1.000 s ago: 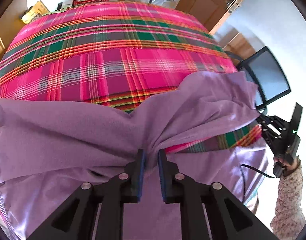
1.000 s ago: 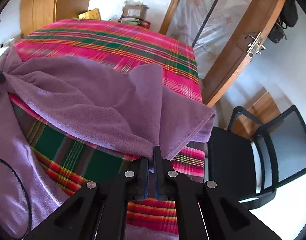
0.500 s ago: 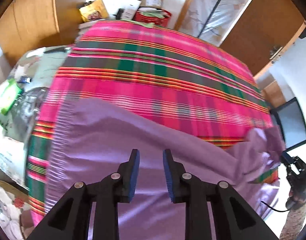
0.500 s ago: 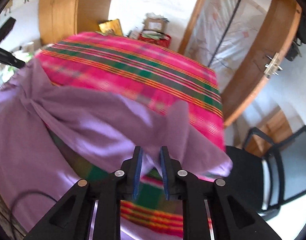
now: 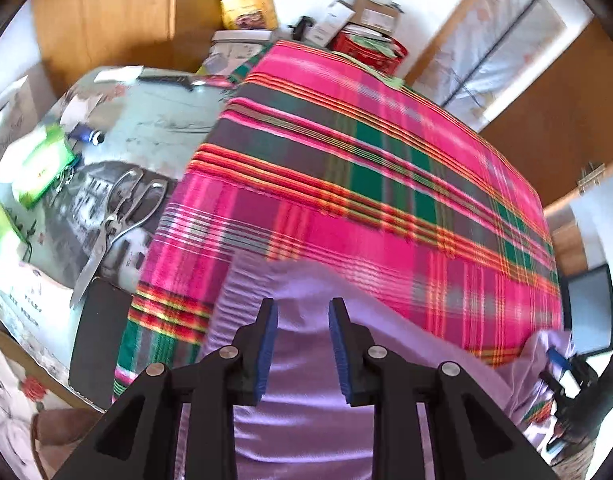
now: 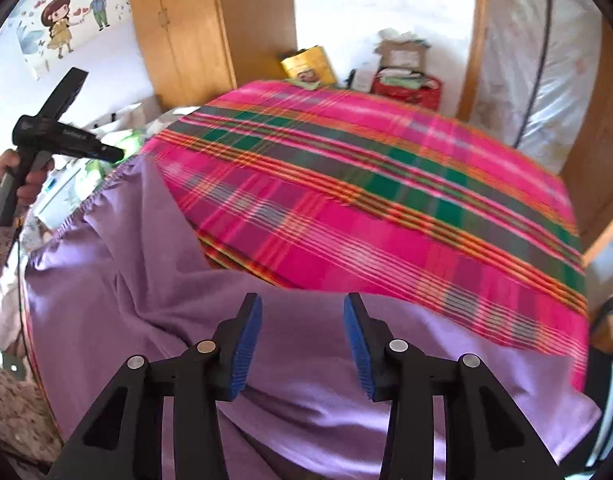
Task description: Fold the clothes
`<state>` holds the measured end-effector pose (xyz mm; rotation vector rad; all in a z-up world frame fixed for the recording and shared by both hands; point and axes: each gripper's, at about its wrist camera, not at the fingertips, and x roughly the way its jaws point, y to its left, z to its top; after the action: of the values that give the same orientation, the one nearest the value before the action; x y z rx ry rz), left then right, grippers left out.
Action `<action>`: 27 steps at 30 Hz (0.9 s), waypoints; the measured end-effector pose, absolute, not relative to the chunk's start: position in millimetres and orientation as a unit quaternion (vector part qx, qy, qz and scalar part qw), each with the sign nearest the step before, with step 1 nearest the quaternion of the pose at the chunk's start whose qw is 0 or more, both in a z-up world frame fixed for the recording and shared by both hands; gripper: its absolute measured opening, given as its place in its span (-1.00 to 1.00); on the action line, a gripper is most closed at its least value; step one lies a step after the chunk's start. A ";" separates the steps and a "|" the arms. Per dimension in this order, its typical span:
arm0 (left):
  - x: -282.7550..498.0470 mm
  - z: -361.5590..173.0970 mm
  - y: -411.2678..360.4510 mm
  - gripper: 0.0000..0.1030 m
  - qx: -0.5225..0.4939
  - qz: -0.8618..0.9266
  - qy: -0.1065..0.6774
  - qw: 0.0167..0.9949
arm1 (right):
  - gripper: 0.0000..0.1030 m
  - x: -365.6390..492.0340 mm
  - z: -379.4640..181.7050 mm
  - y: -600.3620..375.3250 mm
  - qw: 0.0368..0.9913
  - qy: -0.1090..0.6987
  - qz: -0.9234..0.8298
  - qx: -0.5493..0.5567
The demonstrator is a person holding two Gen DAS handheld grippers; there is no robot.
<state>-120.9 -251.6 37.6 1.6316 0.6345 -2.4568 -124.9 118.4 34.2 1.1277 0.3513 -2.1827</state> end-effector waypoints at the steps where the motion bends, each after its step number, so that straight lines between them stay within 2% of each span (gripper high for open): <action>1: -123.1 33.9 -256.5 -0.45 0.543 -0.810 0.210 0.067 | -0.14 -125.6 32.0 113.6 0.328 0.142 -0.828 0.433; 16: -140.2 6.5 -278.1 -0.40 0.563 -0.794 0.212 0.083 | -0.12 -138.8 16.3 89.1 0.369 0.196 -0.785 0.457; 22: -141.6 5.0 -270.2 -0.32 0.568 -0.798 0.185 0.078 | -0.11 -144.9 0.8 74.0 0.390 0.228 -0.753 0.479; 27: -139.7 5.4 -256.0 -0.27 0.567 -0.809 0.134 0.078 | -0.11 -149.2 -8.0 72.6 0.395 0.240 -0.738 0.492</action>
<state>-139.7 -256.0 5.4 1.6987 0.4002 -2.4226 -149.2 72.6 -8.0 1.2487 0.6076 -1.8710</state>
